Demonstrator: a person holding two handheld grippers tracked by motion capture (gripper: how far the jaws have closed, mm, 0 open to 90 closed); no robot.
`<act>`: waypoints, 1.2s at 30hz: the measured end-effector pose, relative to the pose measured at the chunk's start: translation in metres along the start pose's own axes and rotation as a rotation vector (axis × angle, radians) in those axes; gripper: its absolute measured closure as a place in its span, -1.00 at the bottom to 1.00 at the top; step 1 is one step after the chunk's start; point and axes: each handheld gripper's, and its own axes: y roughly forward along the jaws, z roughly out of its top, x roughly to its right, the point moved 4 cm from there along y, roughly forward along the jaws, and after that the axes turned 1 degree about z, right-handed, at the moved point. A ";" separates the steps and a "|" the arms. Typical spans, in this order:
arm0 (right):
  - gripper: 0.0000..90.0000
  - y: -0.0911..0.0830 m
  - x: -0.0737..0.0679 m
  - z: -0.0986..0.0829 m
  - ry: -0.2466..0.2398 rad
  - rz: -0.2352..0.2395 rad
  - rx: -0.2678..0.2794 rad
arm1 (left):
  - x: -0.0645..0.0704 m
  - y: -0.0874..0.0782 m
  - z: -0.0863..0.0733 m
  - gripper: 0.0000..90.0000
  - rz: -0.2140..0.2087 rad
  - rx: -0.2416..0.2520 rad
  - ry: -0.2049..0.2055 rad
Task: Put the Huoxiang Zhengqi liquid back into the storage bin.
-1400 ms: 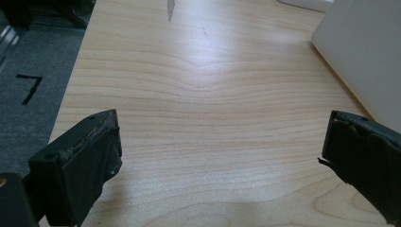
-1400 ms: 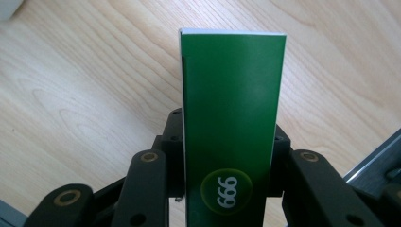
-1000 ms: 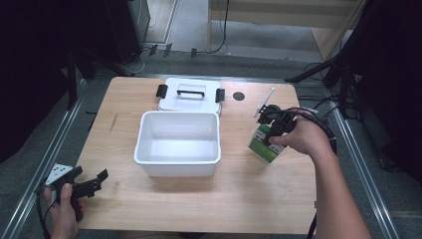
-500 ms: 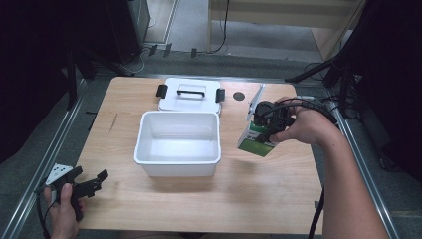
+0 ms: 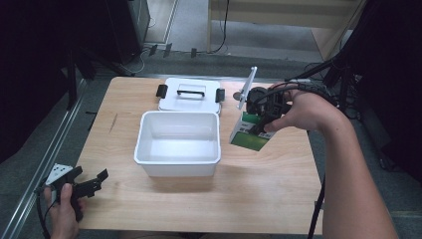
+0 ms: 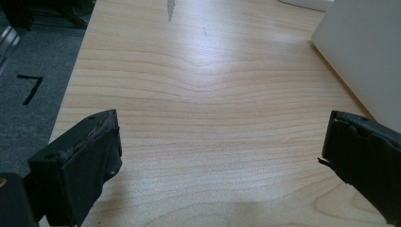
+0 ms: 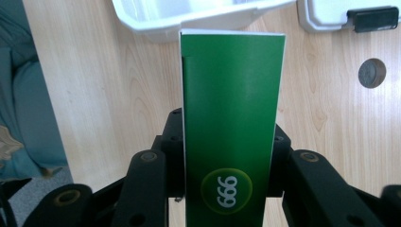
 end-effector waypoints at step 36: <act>0.42 0.005 -0.011 0.133 -0.133 0.042 -0.036 | 0.000 0.000 0.000 -1.00 -0.007 0.007 -0.007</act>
